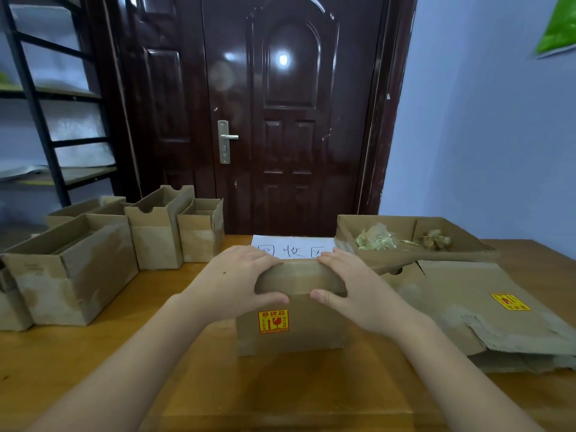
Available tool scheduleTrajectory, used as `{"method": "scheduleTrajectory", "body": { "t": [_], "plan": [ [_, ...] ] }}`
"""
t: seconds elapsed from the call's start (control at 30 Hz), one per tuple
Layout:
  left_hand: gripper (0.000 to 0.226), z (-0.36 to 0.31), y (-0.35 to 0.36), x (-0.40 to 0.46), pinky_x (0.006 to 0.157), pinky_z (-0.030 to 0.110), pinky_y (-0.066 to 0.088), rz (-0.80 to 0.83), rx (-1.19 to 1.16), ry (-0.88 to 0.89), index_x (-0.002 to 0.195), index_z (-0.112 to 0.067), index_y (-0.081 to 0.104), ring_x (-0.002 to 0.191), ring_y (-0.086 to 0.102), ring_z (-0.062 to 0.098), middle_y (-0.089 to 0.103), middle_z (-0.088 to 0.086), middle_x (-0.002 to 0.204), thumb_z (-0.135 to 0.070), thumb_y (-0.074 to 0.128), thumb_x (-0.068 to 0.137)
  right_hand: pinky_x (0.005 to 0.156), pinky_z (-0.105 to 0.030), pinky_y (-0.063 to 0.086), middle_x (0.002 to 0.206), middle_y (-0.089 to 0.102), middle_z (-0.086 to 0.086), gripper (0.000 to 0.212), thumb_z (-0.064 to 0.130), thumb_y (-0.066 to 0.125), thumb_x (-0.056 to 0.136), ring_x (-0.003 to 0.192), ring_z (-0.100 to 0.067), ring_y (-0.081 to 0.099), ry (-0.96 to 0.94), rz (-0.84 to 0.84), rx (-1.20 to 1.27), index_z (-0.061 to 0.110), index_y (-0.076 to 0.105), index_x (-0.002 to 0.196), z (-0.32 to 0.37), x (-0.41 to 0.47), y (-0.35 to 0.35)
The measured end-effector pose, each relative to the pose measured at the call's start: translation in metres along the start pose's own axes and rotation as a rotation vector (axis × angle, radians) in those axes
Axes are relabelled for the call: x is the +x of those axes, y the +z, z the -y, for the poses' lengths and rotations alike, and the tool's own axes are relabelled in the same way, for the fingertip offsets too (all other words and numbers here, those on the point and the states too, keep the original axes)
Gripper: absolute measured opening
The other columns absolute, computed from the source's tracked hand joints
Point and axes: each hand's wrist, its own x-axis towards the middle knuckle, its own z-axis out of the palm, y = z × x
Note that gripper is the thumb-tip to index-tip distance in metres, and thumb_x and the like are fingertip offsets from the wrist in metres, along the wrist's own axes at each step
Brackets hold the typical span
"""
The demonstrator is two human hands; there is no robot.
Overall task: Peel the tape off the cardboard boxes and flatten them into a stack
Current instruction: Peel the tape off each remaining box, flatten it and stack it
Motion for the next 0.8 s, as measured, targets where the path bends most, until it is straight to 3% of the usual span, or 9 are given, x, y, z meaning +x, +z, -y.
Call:
{"method": "scheduleTrajectory", "body": {
  "t": [0.1,0.2,0.3,0.37,0.47,0.57,0.63,0.73,0.8],
  "plan": [
    [0.073,-0.006,-0.004,-0.007,0.105,0.036,0.046,-0.19,0.081,0.074,0.135,-0.029,0.062,0.118,0.062,0.014,0.069,-0.009,0.127,-0.079,0.059,0.082,0.119,-0.028,0.026,0.148,0.053,0.008,0.065,0.05,0.073,0.089,0.146,-0.009,0.034,-0.099,-0.175,-0.031,0.022,0.053,0.144,0.006,-0.006,-0.002],
    [0.061,-0.012,-0.002,-0.019,0.087,0.036,0.057,-0.338,0.12,0.107,0.126,-0.019,0.07,0.102,0.072,0.019,0.075,-0.002,0.111,-0.051,0.084,0.076,0.102,-0.036,0.054,0.122,0.07,0.0,0.052,0.028,0.086,0.081,0.12,-0.017,0.062,-0.215,-0.336,-0.113,0.014,0.067,0.127,0.011,-0.013,-0.001],
    [0.045,-0.014,0.007,-0.031,0.078,0.03,0.06,-0.408,0.053,0.157,0.123,-0.014,0.072,0.099,0.074,0.018,0.076,0.001,0.109,-0.028,0.085,0.082,0.079,-0.025,0.06,0.103,0.075,0.001,0.042,0.009,0.088,0.076,0.092,-0.014,0.071,-0.316,-0.46,-0.153,0.01,0.073,0.116,0.012,-0.02,0.005],
    [0.038,-0.015,0.014,-0.04,0.079,0.029,0.062,-0.424,0.025,0.211,0.12,-0.014,0.074,0.099,0.075,0.016,0.077,0.001,0.109,-0.019,0.083,0.083,0.076,-0.019,0.056,0.098,0.077,0.002,0.04,0.005,0.086,0.077,0.085,-0.012,0.073,-0.362,-0.469,-0.187,0.011,0.076,0.115,0.012,-0.025,0.011],
    [0.046,-0.018,0.03,-0.056,0.09,0.034,0.061,-0.359,0.019,0.243,0.119,-0.018,0.076,0.112,0.071,0.016,0.075,0.001,0.12,-0.017,0.09,0.076,0.088,-0.029,0.057,0.113,0.076,0.002,0.044,0.011,0.084,0.078,0.101,-0.014,0.073,-0.388,-0.4,-0.233,0.016,0.075,0.121,0.009,-0.034,0.023],
    [0.027,-0.021,0.042,-0.067,0.105,0.037,0.052,-0.375,0.017,0.231,0.121,-0.024,0.076,0.129,0.06,0.016,0.067,-0.001,0.134,-0.03,0.067,0.097,0.101,-0.036,0.052,0.129,0.069,0.001,0.046,0.019,0.084,0.081,0.118,-0.017,0.065,-0.347,-0.364,-0.21,0.018,0.072,0.126,0.006,-0.043,0.04],
    [0.034,-0.023,0.042,-0.07,0.109,0.036,0.047,-0.367,-0.019,0.22,0.119,-0.025,0.076,0.133,0.056,0.014,0.065,-0.001,0.137,-0.039,0.051,0.101,0.106,-0.036,0.049,0.133,0.066,0.001,0.042,0.023,0.082,0.084,0.124,-0.017,0.061,-0.333,-0.362,-0.174,0.019,0.073,0.124,0.004,-0.046,0.048],
    [0.039,-0.022,0.031,-0.064,0.108,0.033,0.047,-0.392,-0.083,0.182,0.124,-0.021,0.073,0.128,0.059,0.011,0.068,-0.002,0.133,-0.037,0.046,0.103,0.107,-0.035,0.047,0.132,0.067,0.001,0.037,0.02,0.082,0.085,0.125,-0.016,0.06,-0.326,-0.374,-0.145,0.019,0.075,0.121,0.003,-0.046,0.051],
    [0.041,-0.019,0.021,-0.053,0.112,0.036,0.038,-0.379,-0.085,0.111,0.129,-0.02,0.07,0.133,0.053,0.011,0.064,-0.001,0.138,-0.042,0.046,0.104,0.107,-0.034,0.047,0.131,0.067,0.002,0.037,0.019,0.082,0.084,0.124,-0.016,0.06,-0.317,-0.376,-0.129,0.019,0.075,0.12,0.004,-0.045,0.05]
  ]
}}
